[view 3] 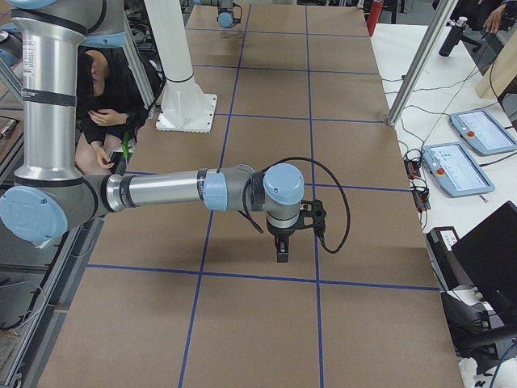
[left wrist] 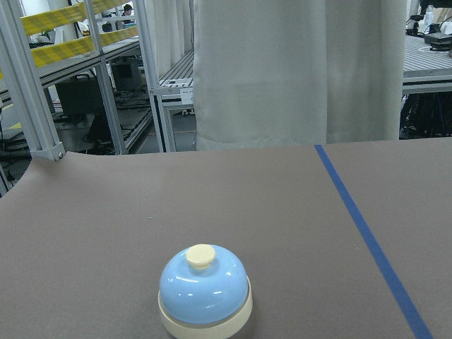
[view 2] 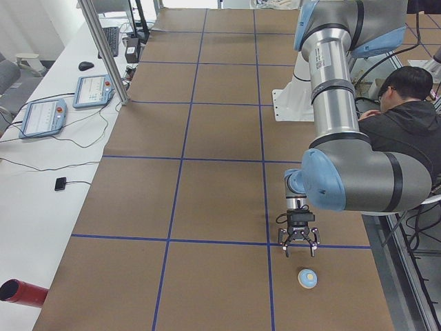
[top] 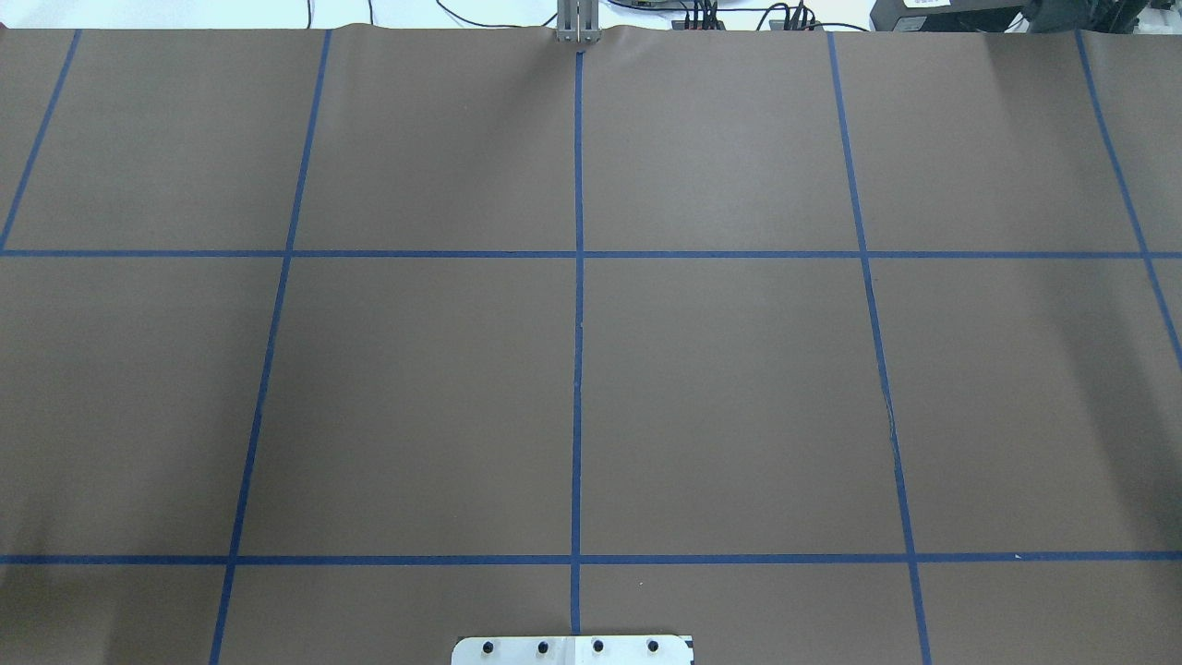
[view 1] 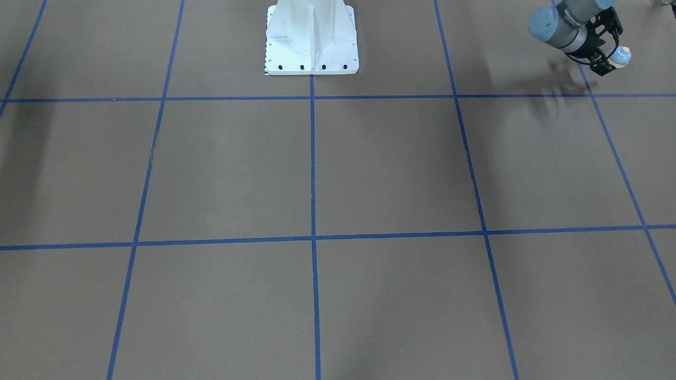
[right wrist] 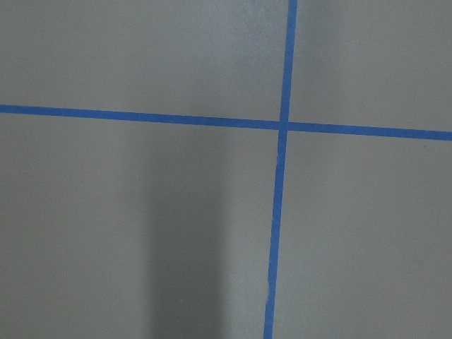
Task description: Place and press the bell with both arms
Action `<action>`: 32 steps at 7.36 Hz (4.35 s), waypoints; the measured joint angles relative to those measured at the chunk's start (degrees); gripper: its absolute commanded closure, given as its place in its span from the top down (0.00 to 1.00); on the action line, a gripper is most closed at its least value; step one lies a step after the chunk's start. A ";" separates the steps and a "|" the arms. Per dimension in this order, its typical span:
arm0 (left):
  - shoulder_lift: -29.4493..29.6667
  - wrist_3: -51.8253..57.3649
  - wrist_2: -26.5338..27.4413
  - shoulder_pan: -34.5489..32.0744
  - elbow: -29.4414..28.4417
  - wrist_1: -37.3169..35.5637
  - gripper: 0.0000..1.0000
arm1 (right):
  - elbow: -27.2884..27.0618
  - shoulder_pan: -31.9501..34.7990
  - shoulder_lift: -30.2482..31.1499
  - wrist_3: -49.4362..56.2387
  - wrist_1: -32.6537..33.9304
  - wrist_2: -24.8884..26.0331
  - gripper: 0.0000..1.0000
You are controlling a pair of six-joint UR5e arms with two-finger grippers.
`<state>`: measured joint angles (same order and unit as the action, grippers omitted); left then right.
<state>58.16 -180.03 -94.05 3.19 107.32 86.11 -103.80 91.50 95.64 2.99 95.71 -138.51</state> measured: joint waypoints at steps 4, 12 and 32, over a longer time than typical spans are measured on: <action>0.02 -1.79 -0.10 1.79 -4.73 2.85 1.00 | -0.16 0.00 0.07 0.00 0.08 -0.01 1.00; -0.07 -3.49 -0.70 3.81 -8.92 4.47 1.00 | -0.75 0.01 0.07 0.00 0.09 0.08 1.00; 0.77 42.46 -3.83 -12.02 27.96 -11.16 0.00 | -1.49 -0.19 -0.96 0.00 0.35 0.00 1.00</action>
<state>58.93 -137.56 -97.88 -8.83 135.28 74.95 -105.29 91.31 94.68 2.99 96.06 -138.50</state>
